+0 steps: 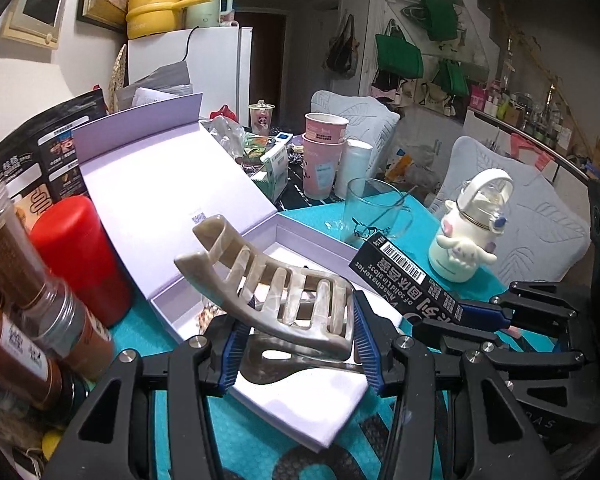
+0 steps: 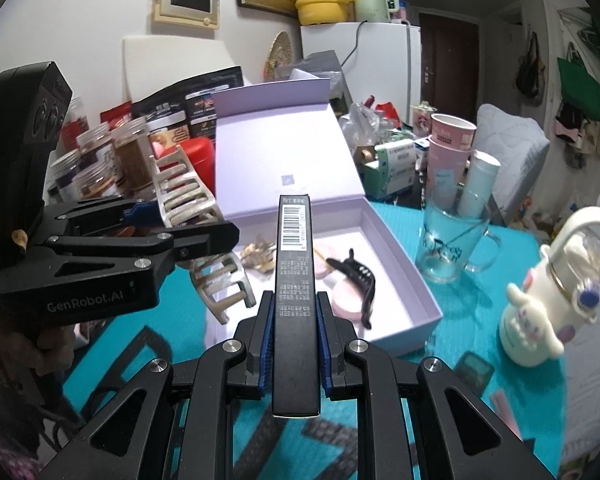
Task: Organize rigid objects
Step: 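Carry the beige clip with the left tool while the right tool carries the black box into the box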
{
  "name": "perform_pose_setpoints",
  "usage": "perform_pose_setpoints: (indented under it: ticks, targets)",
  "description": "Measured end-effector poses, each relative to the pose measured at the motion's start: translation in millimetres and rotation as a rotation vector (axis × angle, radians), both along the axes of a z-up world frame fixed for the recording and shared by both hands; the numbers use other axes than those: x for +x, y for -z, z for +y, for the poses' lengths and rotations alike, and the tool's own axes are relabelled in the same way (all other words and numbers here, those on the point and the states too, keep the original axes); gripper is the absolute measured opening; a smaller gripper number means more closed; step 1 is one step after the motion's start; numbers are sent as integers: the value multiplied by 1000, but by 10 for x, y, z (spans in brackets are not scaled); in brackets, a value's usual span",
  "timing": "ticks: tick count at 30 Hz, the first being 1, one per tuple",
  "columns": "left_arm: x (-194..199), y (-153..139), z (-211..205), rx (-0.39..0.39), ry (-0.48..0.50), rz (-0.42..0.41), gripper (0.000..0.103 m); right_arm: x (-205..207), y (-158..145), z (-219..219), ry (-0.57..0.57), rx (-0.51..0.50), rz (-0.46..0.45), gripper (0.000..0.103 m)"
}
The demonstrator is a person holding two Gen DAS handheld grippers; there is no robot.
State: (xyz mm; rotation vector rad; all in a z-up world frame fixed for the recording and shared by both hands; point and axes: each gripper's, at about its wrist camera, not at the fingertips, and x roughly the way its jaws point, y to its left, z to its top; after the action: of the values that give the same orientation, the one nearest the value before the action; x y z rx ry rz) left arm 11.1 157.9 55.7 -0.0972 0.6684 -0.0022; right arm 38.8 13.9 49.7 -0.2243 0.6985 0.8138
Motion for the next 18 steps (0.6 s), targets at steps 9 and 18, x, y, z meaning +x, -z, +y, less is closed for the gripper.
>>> perform_pose_setpoints:
  ticks: [9,18]
  targets:
    - [366,138,106,0,9,35,48,302,106,131,7,-23,4,19]
    - [647,328,206,5,9,78,48,560,283,210,13,-42,28,19]
